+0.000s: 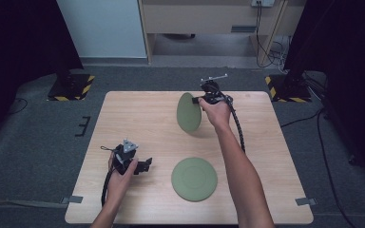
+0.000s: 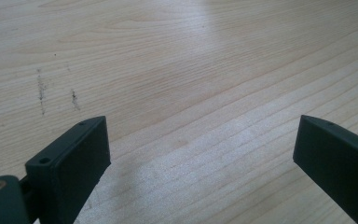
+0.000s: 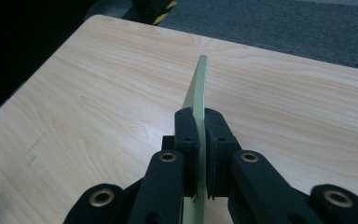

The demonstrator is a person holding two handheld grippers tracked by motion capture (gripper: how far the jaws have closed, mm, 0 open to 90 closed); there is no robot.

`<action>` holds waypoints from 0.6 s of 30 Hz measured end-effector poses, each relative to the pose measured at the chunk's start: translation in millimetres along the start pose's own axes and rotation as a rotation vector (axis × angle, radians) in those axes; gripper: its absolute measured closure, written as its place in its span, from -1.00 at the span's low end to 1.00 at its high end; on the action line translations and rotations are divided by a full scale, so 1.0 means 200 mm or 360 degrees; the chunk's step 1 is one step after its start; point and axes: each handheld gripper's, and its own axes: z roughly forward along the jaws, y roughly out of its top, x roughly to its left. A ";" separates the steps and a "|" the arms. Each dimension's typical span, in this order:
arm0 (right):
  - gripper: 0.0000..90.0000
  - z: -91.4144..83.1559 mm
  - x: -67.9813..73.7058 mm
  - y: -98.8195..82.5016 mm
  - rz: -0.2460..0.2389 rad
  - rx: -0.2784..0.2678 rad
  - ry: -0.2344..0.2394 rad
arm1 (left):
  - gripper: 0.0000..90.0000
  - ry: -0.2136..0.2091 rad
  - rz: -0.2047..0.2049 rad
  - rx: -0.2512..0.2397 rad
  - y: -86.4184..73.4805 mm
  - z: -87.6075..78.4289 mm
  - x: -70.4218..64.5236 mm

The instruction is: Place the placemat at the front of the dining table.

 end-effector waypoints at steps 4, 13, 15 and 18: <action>0.91 0.00 -0.07 -0.04 0.0038 0.0002 -0.0029 | -0.93 -0.0015 0.0005 -0.0007 0.00 -0.01 0.00; 0.91 0.02 -0.18 -0.11 0.0105 0.0005 -0.0069 | -0.93 -0.0019 -0.0013 -0.0019 0.01 -0.02 0.01; 0.91 0.02 -0.21 -0.13 0.0137 0.0001 -0.0062 | -0.93 -0.0024 -0.0011 -0.0027 0.01 -0.02 0.00; 0.91 0.03 -0.25 -0.15 0.0157 0.0005 -0.0068 | -0.93 -0.0031 -0.0009 -0.0031 0.02 -0.02 -0.01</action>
